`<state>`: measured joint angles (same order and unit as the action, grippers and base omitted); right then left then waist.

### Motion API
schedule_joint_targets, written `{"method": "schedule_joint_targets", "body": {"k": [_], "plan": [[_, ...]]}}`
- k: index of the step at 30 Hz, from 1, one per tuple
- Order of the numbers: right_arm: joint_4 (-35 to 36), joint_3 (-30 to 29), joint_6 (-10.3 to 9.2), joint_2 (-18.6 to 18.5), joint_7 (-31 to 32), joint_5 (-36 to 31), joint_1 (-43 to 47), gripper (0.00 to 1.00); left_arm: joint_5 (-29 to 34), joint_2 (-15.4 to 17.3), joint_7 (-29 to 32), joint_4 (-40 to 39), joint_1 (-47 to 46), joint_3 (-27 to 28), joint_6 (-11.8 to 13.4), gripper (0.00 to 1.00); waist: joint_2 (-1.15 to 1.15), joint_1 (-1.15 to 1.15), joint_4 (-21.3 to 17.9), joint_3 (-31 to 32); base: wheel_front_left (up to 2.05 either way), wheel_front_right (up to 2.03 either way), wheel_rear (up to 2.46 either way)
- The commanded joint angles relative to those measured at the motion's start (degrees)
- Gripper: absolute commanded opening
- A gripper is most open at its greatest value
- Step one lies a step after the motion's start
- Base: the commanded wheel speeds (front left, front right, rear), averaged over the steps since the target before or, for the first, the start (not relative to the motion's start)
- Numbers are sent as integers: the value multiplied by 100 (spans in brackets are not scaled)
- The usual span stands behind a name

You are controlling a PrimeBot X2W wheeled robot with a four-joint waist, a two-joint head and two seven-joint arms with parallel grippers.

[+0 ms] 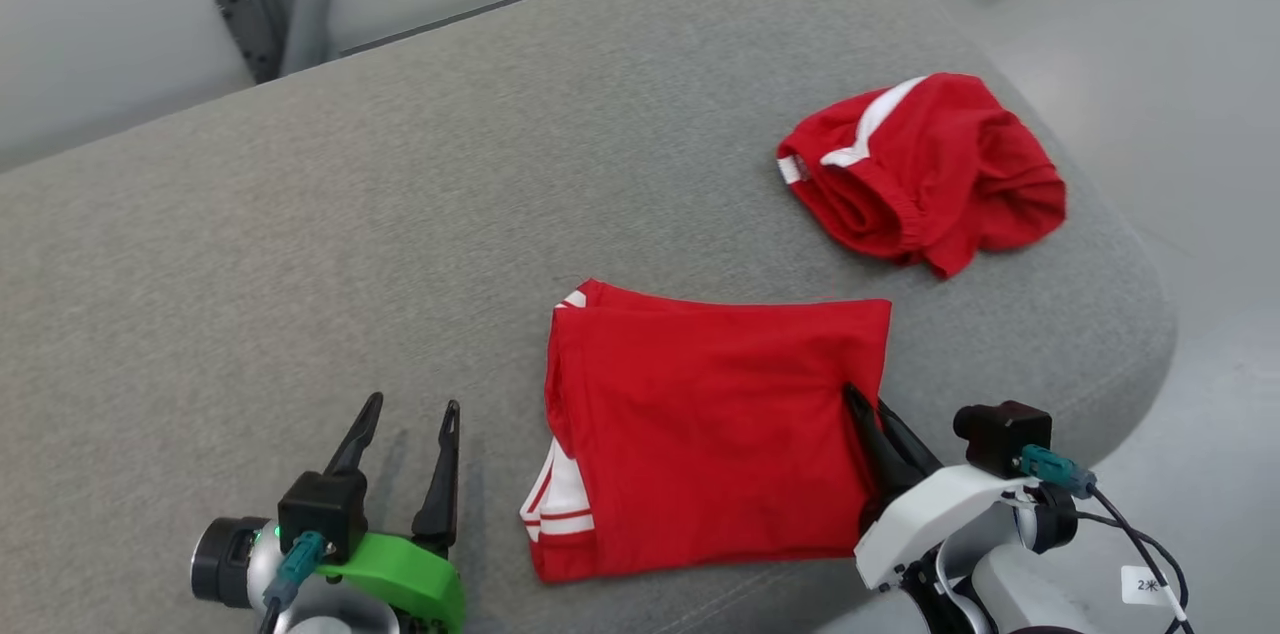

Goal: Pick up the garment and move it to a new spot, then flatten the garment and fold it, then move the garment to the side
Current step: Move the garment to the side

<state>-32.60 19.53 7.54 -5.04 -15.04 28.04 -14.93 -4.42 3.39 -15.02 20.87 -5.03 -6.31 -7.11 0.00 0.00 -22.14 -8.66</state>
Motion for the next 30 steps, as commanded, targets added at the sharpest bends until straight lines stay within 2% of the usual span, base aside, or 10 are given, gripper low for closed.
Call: {"method": "schedule_joint_targets", "body": {"k": [1,4,8,13,18,23,29,30], "plan": [[33,-36,-12,-4,-16,10,85,0,21,46,-16,-1,-134,-41,-27,100,0,0,-913,0,0,0,0],[85,-86,-11,35,-16,9,73,0,46,75,-16,15,-205,-146,-30,100,0,0,-928,-72,0,0,0],[74,131,-11,60,-16,-63,-157,0,45,70,-16,-35,-253,-202,-39,100,0,0,-887,-179,0,0,0],[111,284,-11,-50,-16,-126,-705,0,75,112,-16,-36,-352,-249,-41,100,0,0,-455,-487,0,0,0],[-4,-77,-11,-342,-16,-321,-1786,0,192,252,-16,-156,-477,-154,-37,100,0,0,14,-934,0,0,0],[-360,-598,-11,-858,-16,-657,-2496,0,259,265,-16,-215,-606,-140,-30,100,0,0,339,-1210,0,0,0],[-1502,-1018,-11,-1426,-16,-1031,-3115,0,317,291,-16,-265,-730,-149,-32,100,0,0,515,-1430,0,0,0],[-1700,-1141,-11,-1513,-16,-1143,-3225,27,330,287,-16,-260,-757,-163,-32,100,0,0,539,-1452,0,0,0]]}}
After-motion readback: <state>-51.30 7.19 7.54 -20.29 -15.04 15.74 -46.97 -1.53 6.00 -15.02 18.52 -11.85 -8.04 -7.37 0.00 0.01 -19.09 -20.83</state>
